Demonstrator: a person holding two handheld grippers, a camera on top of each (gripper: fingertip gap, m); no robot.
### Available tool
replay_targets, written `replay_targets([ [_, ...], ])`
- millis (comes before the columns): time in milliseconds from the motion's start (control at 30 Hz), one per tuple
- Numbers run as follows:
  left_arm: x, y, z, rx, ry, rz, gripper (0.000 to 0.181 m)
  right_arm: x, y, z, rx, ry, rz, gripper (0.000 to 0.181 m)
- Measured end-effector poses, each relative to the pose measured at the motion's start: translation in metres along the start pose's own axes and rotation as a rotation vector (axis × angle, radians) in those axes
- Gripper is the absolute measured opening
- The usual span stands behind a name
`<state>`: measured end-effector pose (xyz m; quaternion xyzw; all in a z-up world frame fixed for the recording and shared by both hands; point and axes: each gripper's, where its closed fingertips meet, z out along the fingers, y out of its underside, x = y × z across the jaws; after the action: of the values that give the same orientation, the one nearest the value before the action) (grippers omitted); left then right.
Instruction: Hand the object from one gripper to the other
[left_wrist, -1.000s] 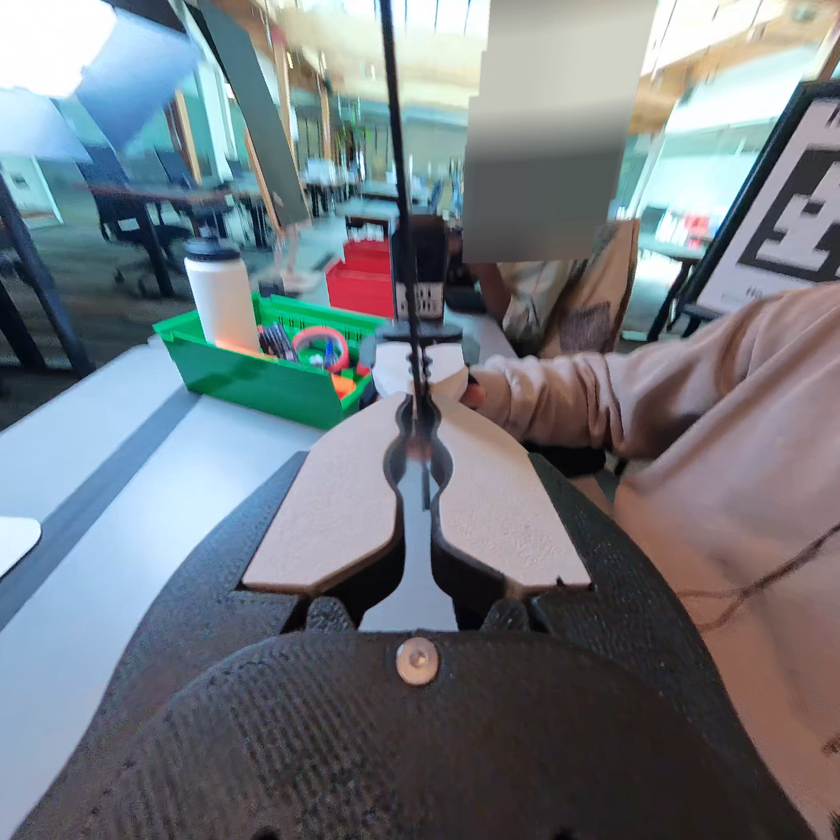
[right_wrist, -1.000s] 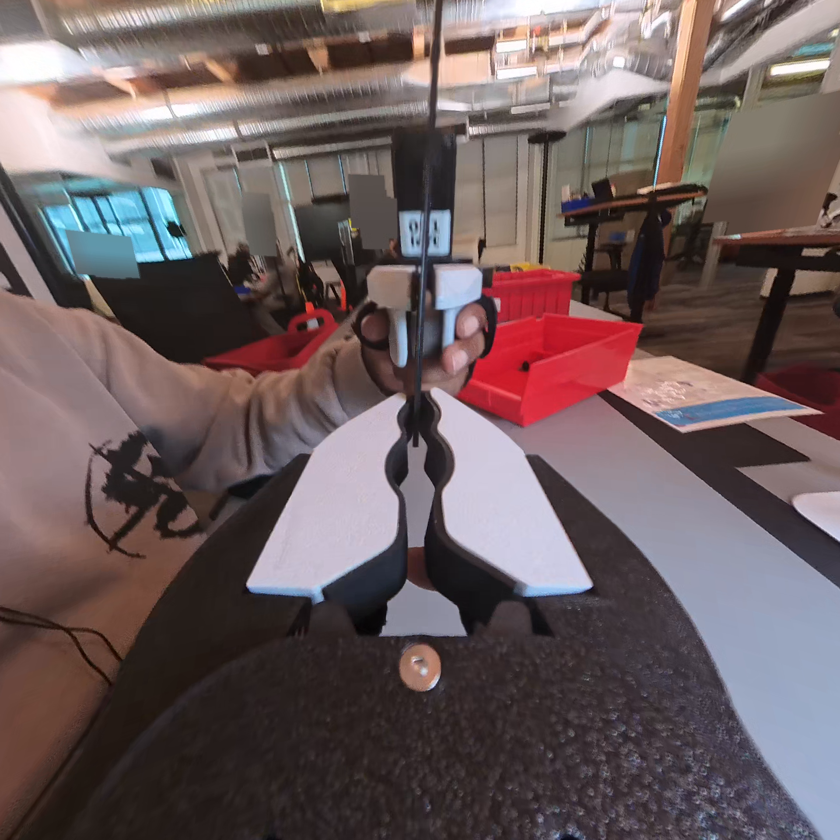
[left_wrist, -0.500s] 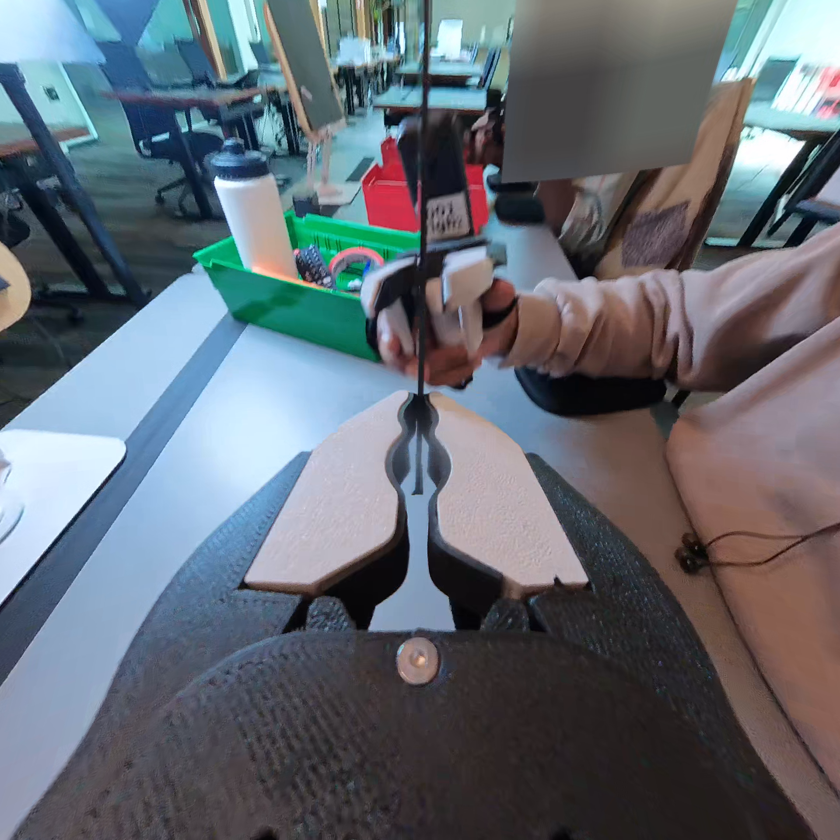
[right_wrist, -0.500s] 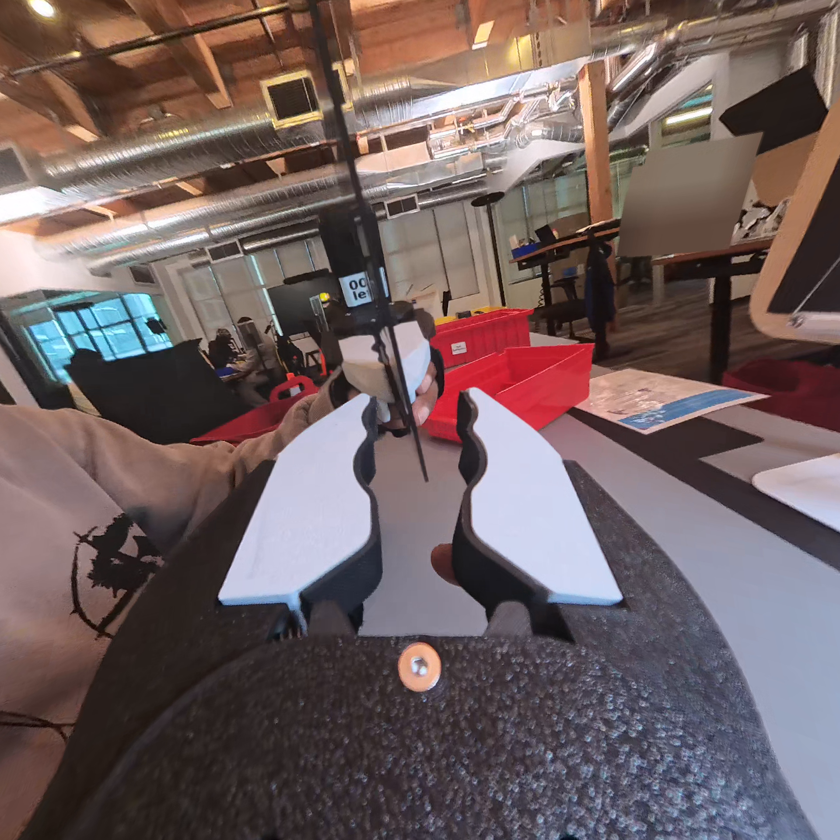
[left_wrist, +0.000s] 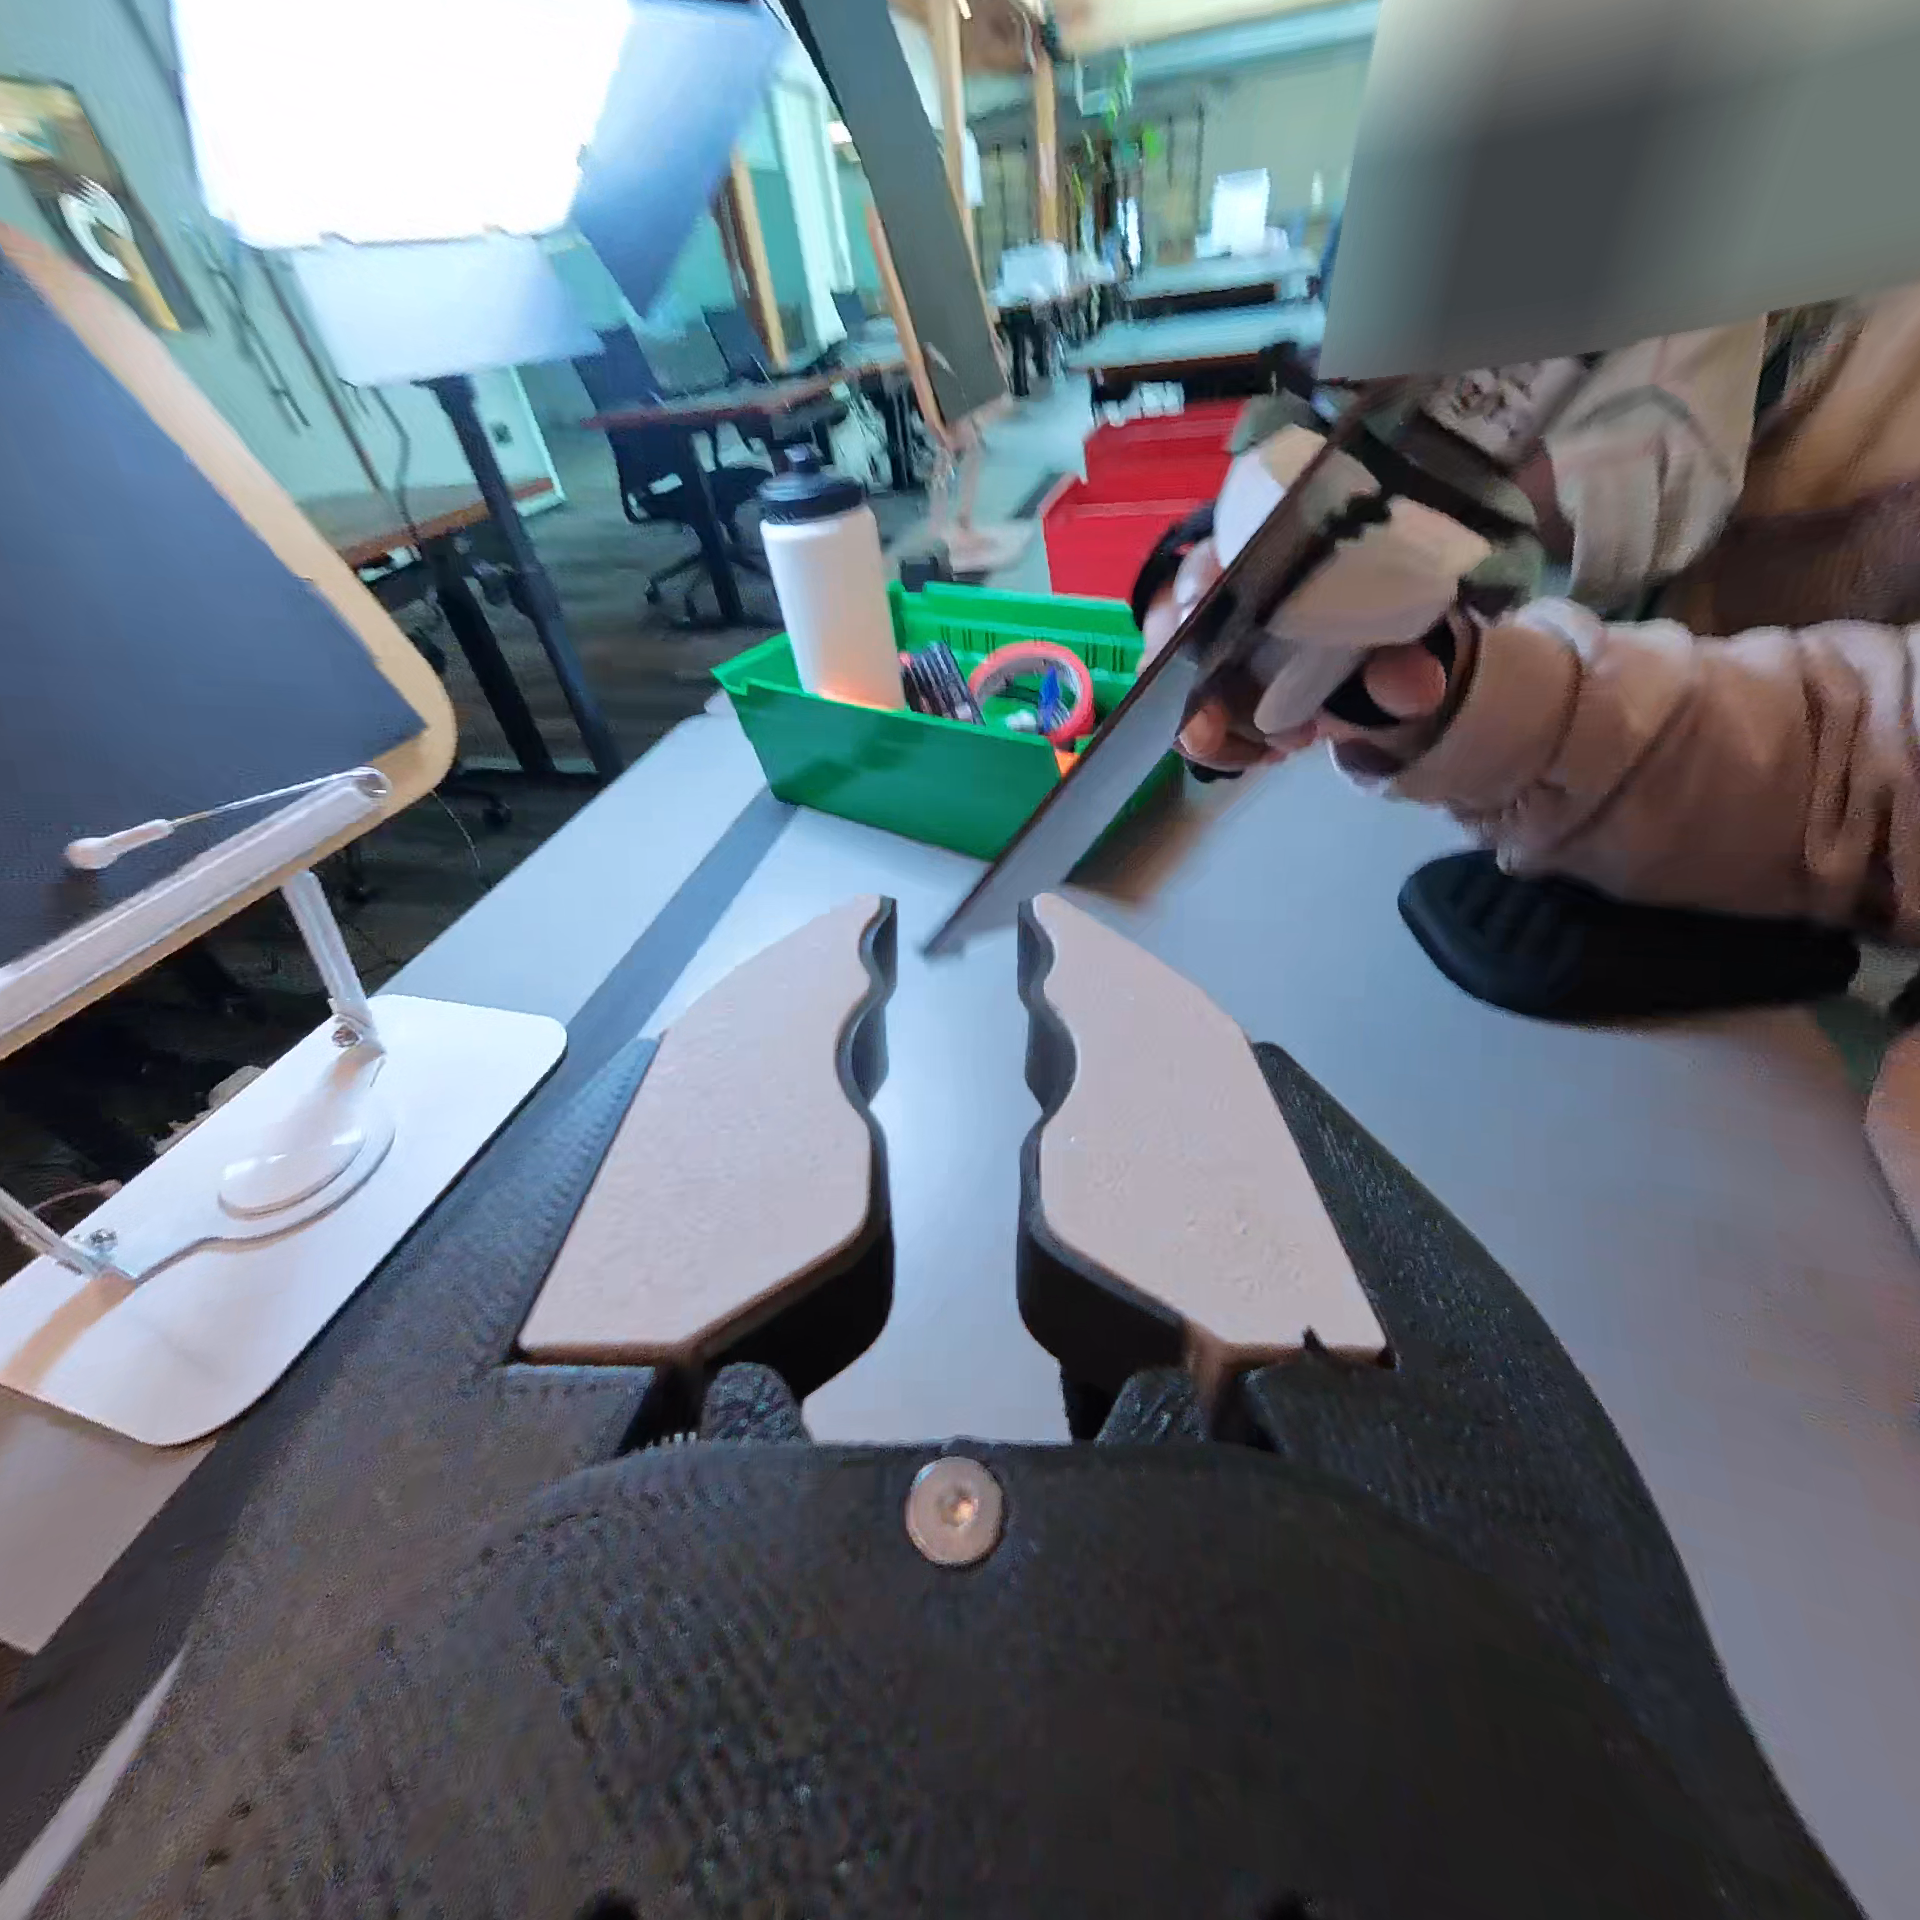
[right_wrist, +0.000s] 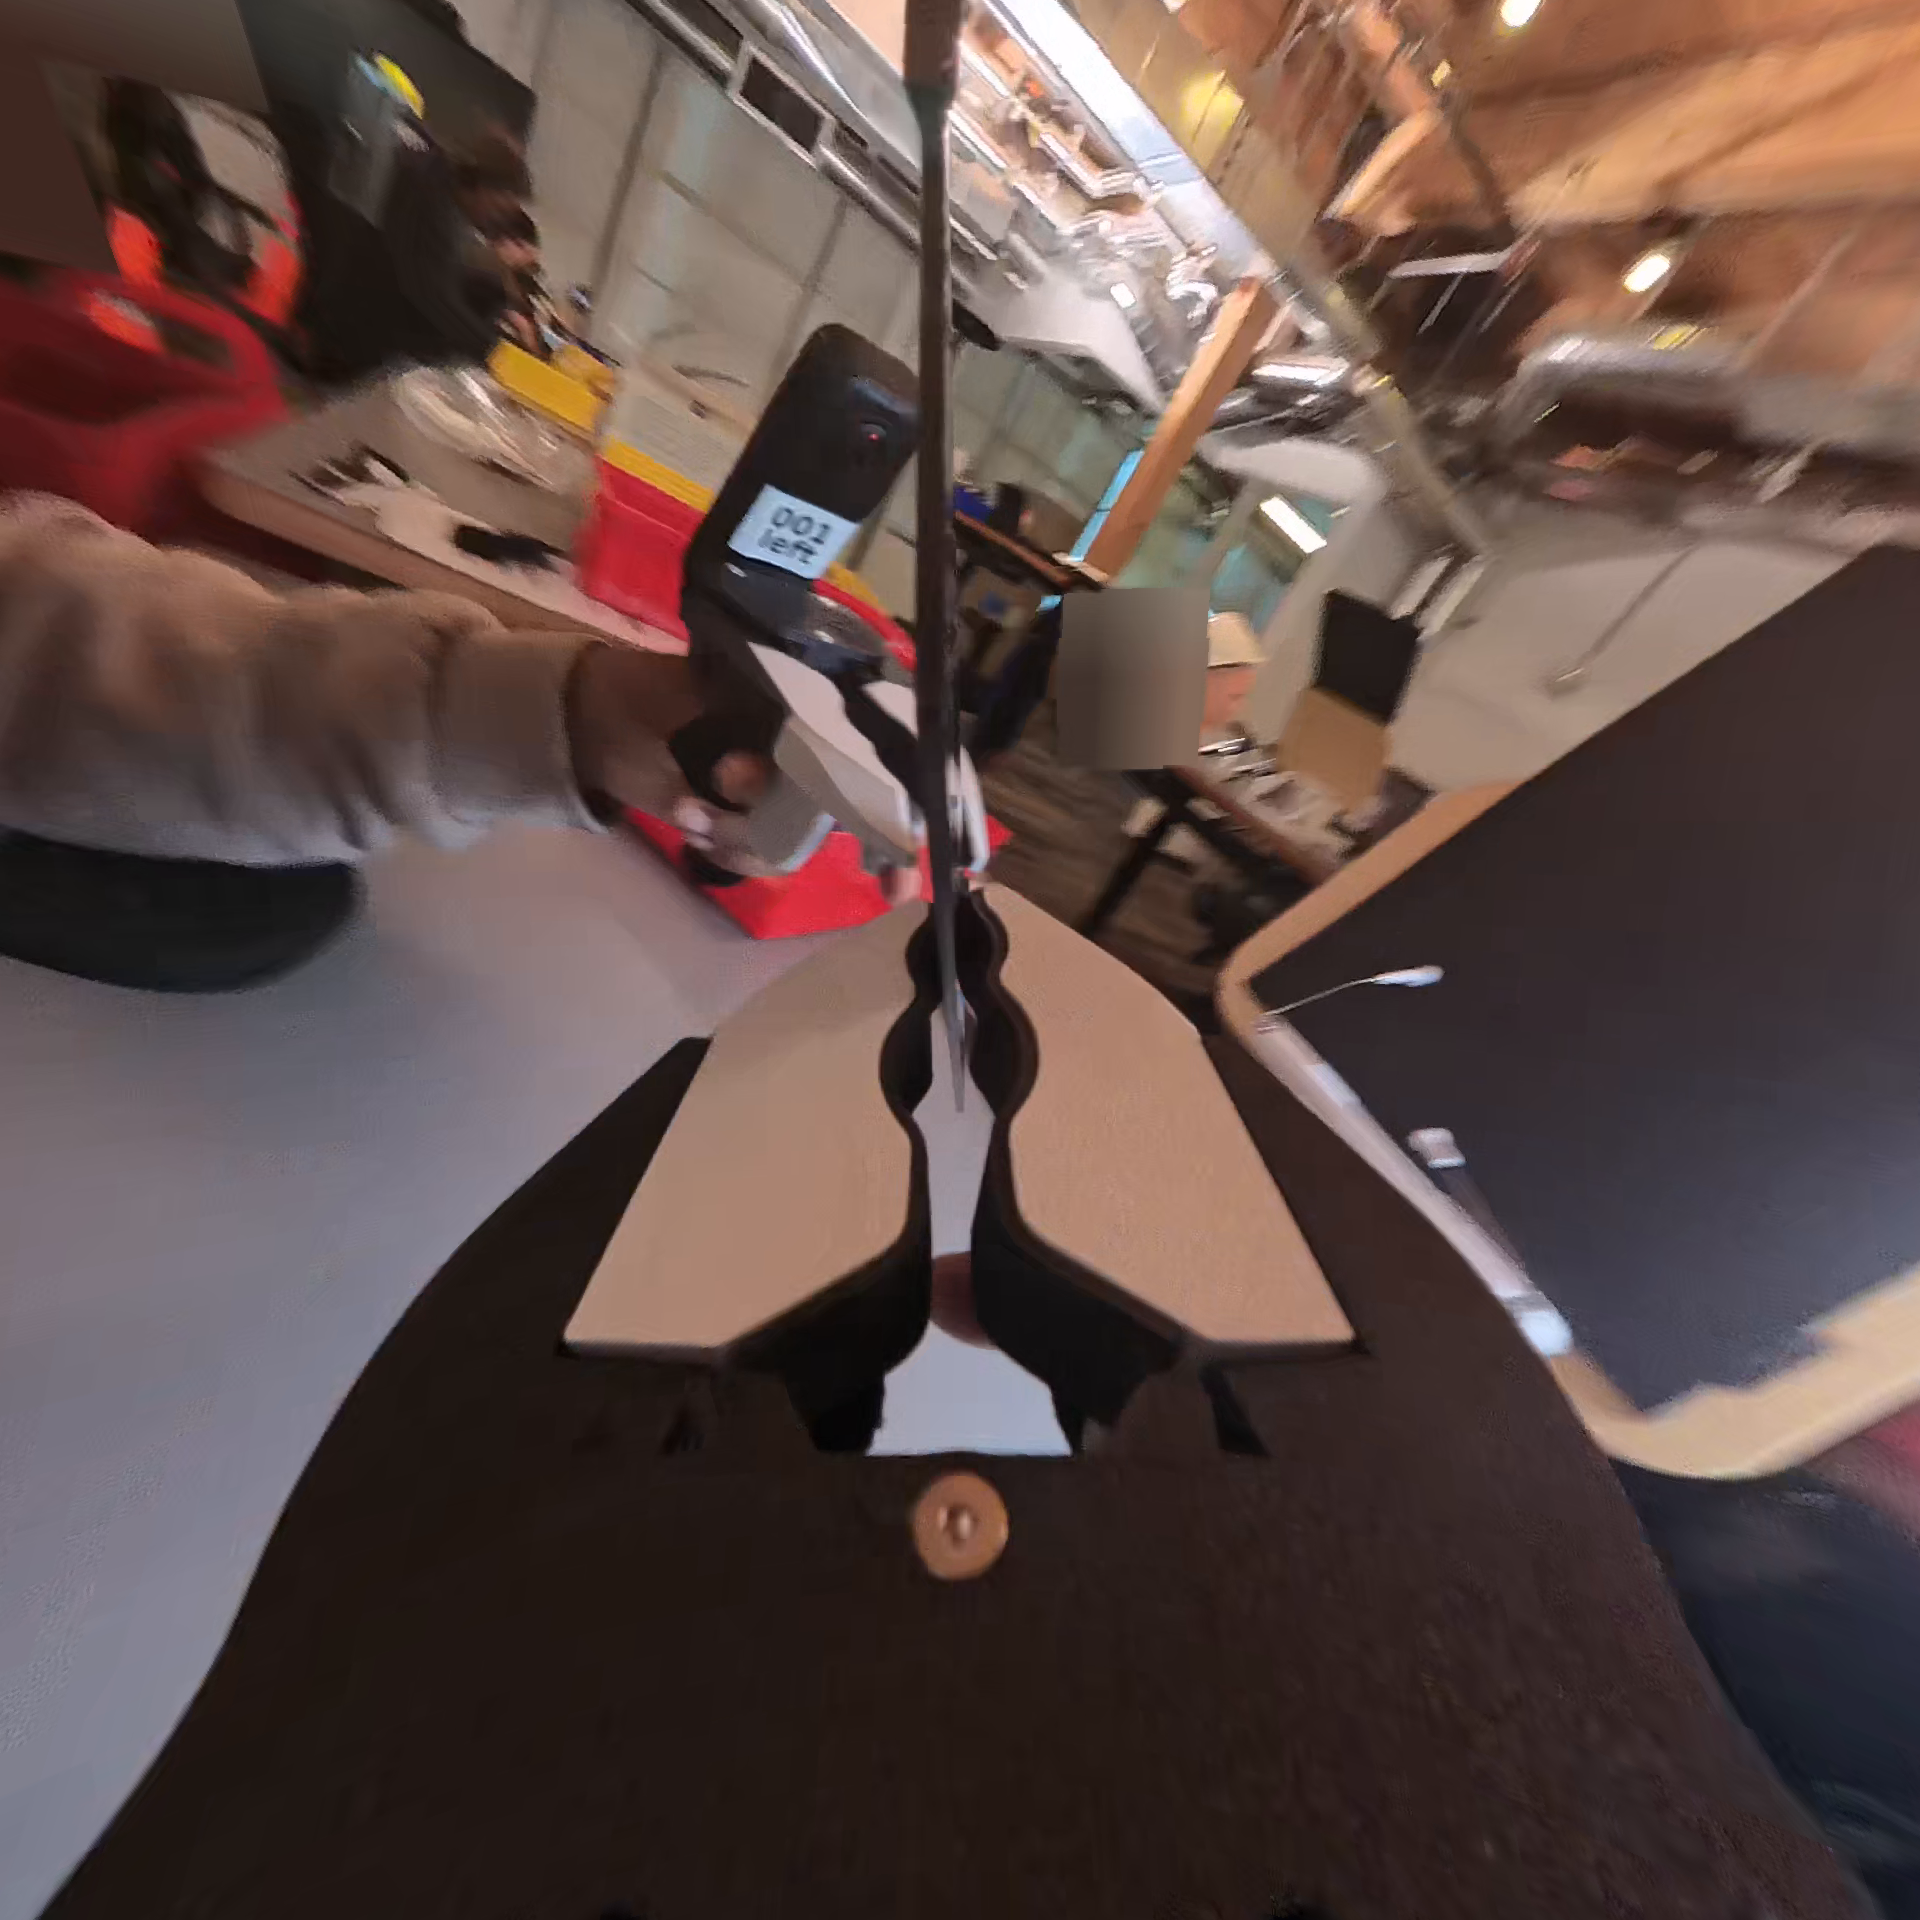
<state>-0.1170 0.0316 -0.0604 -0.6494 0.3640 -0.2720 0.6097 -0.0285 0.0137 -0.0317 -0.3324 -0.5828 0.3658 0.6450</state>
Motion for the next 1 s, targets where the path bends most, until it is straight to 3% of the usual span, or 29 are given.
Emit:
replay_targets([
  [100, -0.002, -0.010, -0.008, 0.108, 0.106, -0.257, 0.024, 0.010, 0.002, -0.005, -0.092, 0.176, -0.448, 0.002],
  [233, 0.025, -0.025, 0.000, 0.266, 0.486, -0.748, 0.026, 0.005, 0.023, -0.001, -0.224, 0.298, -1.008, 0.002],
  [300, 0.036, -0.015, 0.014, 0.229, 0.581, -0.899, 0.029, -0.003, 0.036, 0.005, -0.245, 0.301, -1.118, 0.002],
  [367, 0.047, -0.003, 0.028, 0.161, 0.594, -0.932, 0.031, -0.010, 0.050, 0.010, -0.271, 0.288, -1.168, 0.003],
  [433, 0.047, 0.008, 0.036, 0.121, 0.533, -0.890, 0.013, -0.011, 0.052, 0.011, -0.270, 0.304, -1.167, 0.002],
  [533, 0.038, 0.009, 0.033, 0.125, 0.470, -0.836, 0.002, -0.008, 0.047, 0.011, -0.235, 0.305, -1.071, 0.020],
  [633, 0.018, -0.001, 0.019, 0.197, 0.364, -0.715, 0.001, -0.002, 0.057, 0.006, -0.264, 0.202, -0.786, 0.032],
  [700, 0.007, -0.008, 0.006, 0.222, 0.261, -0.532, 0.002, 0.009, 0.069, -0.001, -0.289, 0.134, -0.446, 0.034],
  [800, 0.007, -0.017, -0.007, 0.206, 0.122, -0.171, 0.002, 0.005, 0.059, -0.004, -0.157, -0.060, 0.249, 0.040],
  [833, 0.014, -0.020, -0.008, 0.200, 0.105, -0.064, 0.002, 0.004, 0.053, -0.003, -0.111, -0.110, 0.394, 0.042],
  [900, 0.029, -0.025, -0.004, 0.192, 0.115, 0.040, 0.002, -0.005, 0.047, 0.001, -0.083, -0.164, 0.449, 0.050],
  [1000, 0.055, -0.023, 0.007, 0.168, 0.197, 0.105, 0.002, -0.030, 0.037, 0.013, -0.083, -0.216, 0.362, 0.046],
])
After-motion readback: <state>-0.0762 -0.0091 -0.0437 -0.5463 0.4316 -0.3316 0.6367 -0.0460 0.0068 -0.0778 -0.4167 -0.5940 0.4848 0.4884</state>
